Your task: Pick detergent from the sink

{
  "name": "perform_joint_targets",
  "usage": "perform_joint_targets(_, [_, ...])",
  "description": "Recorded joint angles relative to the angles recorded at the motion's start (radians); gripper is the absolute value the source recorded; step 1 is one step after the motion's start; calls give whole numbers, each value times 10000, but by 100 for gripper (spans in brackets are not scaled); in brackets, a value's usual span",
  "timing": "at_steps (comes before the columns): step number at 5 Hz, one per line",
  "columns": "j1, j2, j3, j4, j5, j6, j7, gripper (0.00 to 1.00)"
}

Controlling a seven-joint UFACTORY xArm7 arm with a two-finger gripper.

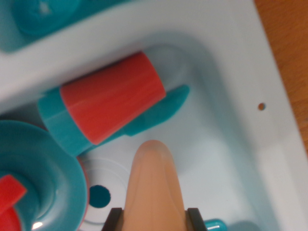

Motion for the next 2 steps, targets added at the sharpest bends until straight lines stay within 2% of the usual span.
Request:
perform_joint_targets(1, [0,0,0,0,0,0,0,100])
perform_joint_targets(2, [3,-97,-1,258,-18,353,12,100])
